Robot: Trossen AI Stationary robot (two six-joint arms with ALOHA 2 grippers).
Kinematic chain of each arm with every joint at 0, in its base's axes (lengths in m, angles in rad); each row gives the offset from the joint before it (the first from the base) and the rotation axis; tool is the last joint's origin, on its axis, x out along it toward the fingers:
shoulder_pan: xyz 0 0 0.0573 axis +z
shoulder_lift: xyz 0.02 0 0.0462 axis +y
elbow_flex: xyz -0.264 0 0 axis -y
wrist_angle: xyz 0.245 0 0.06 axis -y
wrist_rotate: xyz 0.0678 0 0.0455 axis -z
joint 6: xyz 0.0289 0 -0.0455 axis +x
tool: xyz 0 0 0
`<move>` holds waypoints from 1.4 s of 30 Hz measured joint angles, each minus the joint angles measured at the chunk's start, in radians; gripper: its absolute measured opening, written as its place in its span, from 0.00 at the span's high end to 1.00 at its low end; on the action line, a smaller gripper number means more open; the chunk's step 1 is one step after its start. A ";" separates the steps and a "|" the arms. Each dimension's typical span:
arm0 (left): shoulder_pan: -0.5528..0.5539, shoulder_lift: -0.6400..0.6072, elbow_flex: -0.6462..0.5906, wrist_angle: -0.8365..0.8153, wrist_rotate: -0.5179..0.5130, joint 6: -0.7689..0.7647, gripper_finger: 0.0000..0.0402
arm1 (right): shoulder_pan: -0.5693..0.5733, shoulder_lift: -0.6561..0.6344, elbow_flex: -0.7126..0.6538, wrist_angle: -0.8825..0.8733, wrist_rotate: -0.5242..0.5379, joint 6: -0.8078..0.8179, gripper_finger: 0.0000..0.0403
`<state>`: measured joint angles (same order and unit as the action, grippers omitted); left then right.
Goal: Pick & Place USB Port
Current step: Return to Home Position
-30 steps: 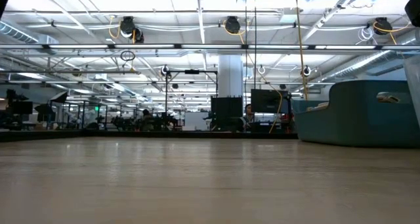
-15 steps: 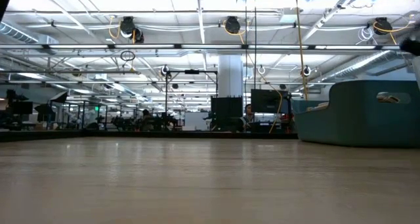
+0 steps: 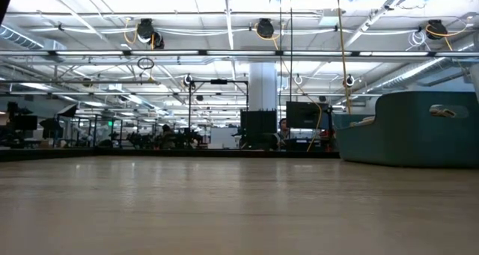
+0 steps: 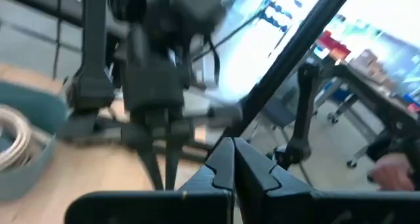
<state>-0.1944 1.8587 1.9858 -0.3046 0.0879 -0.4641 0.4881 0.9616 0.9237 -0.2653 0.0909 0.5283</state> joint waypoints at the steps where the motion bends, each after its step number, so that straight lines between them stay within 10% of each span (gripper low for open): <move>1: 0.001 -0.011 0.000 -0.023 0.000 0.001 0.99 | -0.024 -0.011 0.000 0.000 -0.035 -0.011 1.00; 11: 0.002 -0.035 -0.001 -0.042 -0.010 0.024 1.00 | -0.298 -0.096 -0.001 0.014 -0.328 -0.114 1.00; 22: -0.004 -0.035 -0.001 -0.096 -0.038 0.010 0.99 | -0.419 -0.169 -0.035 0.016 -0.328 -0.216 1.00; 42: 0.042 -0.035 -0.001 -0.122 -0.001 -0.020 0.99 | -0.449 -0.560 -0.487 0.276 -0.334 -0.093 1.00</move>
<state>-0.1525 1.8240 1.9850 -0.4263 0.0873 -0.4845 0.0391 0.4013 0.4367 0.0111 -0.2429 0.4355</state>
